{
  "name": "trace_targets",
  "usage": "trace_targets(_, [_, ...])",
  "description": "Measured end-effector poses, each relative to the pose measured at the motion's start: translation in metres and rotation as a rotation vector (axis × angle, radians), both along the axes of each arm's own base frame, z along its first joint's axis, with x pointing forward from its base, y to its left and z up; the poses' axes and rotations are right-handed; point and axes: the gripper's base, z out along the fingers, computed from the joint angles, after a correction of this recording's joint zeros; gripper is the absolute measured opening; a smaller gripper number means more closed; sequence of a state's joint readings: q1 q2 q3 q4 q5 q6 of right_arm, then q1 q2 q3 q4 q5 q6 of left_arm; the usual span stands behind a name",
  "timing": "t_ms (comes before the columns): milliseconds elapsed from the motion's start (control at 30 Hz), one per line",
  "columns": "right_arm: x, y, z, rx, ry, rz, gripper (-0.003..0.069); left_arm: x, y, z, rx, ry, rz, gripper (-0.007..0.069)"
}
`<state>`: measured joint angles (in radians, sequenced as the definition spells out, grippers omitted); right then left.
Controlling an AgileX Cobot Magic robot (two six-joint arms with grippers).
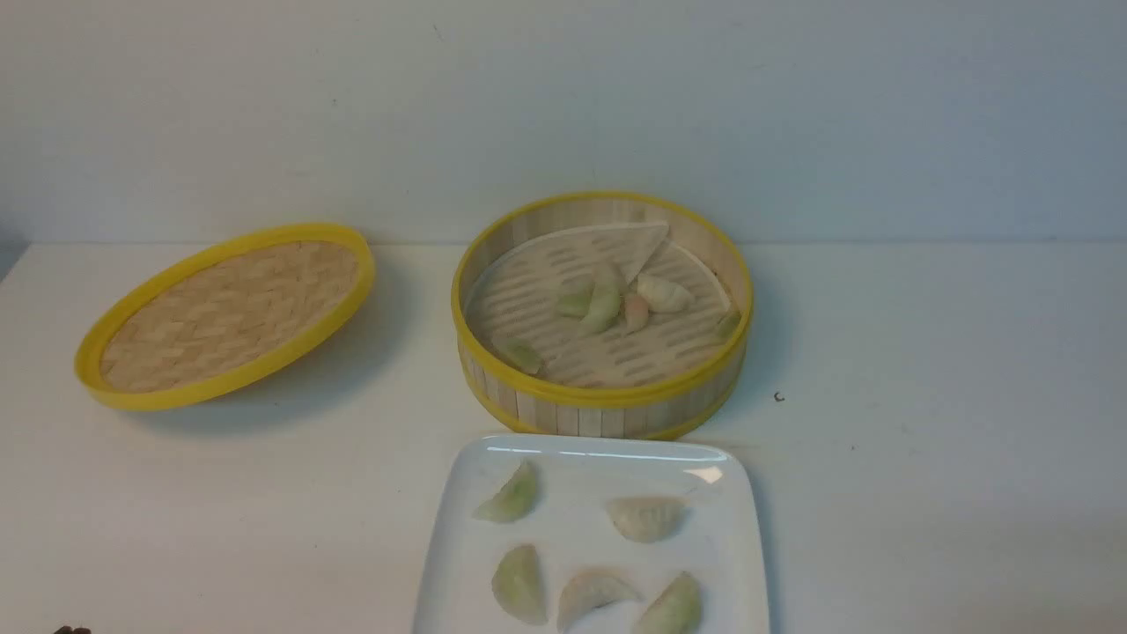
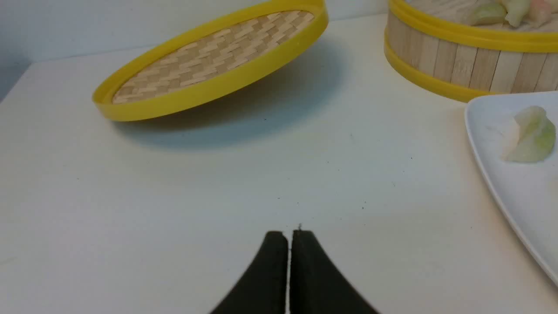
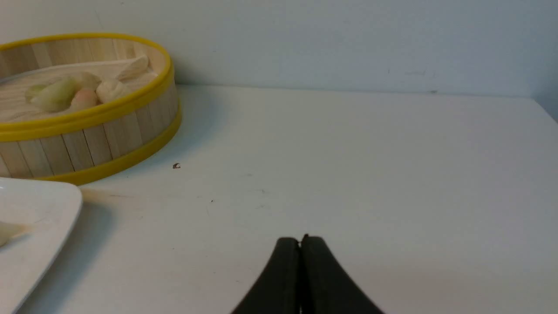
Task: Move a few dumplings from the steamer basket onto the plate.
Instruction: Use the left arm to grab a dumpling from the steamer
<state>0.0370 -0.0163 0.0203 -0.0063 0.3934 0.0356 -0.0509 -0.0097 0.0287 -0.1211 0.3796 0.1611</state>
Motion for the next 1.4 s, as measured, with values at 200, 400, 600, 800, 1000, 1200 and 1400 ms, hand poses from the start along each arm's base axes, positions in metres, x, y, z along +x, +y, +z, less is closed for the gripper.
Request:
trace_targets(200, [0.0000, 0.0000, 0.0000, 0.000, 0.000, 0.000, -0.0014, 0.0000, 0.0000, 0.0000, 0.000, 0.000, 0.000, -0.0006])
trace_targets(400, [0.0000, 0.0000, 0.0000, 0.000, 0.000, 0.000, -0.0014, 0.0000, 0.0000, 0.0000, 0.000, 0.000, 0.000, -0.0006])
trace_targets(600, [0.0000, 0.0000, 0.0000, 0.000, 0.000, 0.000, -0.0014, 0.0000, 0.0000, 0.0000, 0.000, 0.000, 0.000, -0.0006])
trace_targets(800, [0.0000, 0.0000, 0.0000, 0.000, 0.000, 0.000, -0.0014, 0.0000, 0.0000, 0.0000, 0.000, 0.000, 0.000, -0.0006])
trace_targets(1000, [0.0000, 0.0000, 0.0000, 0.000, 0.000, 0.000, -0.0014, 0.0000, 0.0000, 0.0000, 0.000, 0.000, 0.000, -0.0006])
trace_targets(1200, [0.0000, 0.0000, 0.0000, 0.000, 0.000, 0.000, -0.0014, 0.0000, 0.0006, -0.0001, 0.029, -0.002, -0.003, -0.0006])
trace_targets(1400, [0.0011, 0.0023, 0.0023, 0.112, -0.044, 0.004, -0.0014, 0.0001, 0.0015, -0.0001, 0.082, -0.006, -0.009, -0.0006])
